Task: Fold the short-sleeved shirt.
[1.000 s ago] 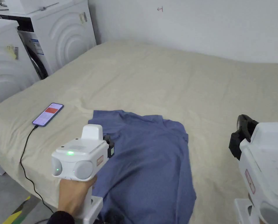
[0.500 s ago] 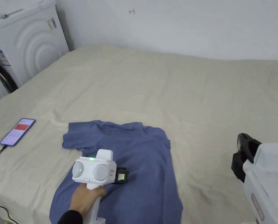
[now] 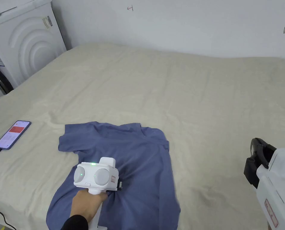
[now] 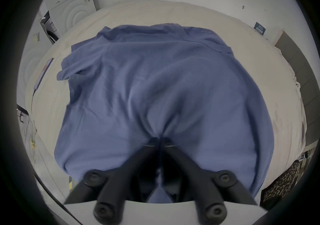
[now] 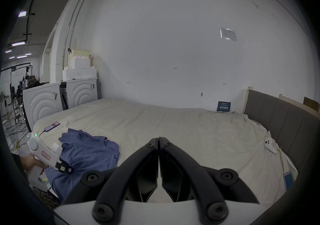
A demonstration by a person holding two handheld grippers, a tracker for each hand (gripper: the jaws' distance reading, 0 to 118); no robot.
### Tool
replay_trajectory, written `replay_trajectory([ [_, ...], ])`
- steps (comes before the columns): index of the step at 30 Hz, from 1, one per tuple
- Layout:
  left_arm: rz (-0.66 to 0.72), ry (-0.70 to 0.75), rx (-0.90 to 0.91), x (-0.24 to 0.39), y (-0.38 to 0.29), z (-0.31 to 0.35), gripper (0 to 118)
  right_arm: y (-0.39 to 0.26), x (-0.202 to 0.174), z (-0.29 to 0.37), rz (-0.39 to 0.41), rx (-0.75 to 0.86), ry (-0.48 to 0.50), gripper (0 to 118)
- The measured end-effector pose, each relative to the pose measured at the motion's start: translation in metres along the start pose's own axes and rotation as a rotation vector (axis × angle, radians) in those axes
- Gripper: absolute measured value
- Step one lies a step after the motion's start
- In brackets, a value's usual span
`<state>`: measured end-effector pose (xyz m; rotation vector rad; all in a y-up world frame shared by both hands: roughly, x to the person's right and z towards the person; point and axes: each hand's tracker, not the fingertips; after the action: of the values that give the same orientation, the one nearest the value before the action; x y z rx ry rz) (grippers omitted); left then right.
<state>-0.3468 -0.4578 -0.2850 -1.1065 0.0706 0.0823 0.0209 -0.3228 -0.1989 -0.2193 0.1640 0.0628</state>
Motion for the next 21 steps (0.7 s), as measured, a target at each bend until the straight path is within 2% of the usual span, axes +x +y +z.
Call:
replay_trajectory([
  [4, 0.011, -0.014, 0.023, -0.008, -0.002, 0.001, 0, 0.002, 0.005, 0.007, -0.011, -0.002, -0.013, 0],
  [7, 0.154, -0.171, 0.083, -0.020, -0.001, 0.023, 0, 0.003, 0.009, 0.013, -0.010, 0.004, -0.022, 0],
  [12, 0.279, -0.357, 0.198, -0.031, 0.009, 0.058, 0, 0.005, 0.016, 0.022, -0.023, 0.012, -0.039, 0],
  [15, 0.271, -0.460, 0.244, -0.018, 0.019, 0.086, 0, 0.009, 0.021, 0.030, -0.039, 0.021, -0.052, 0],
  [21, 0.162, -0.683, 0.355, 0.047, 0.052, 0.141, 0, 0.009, 0.044, 0.044, -0.060, 0.044, -0.093, 0],
])
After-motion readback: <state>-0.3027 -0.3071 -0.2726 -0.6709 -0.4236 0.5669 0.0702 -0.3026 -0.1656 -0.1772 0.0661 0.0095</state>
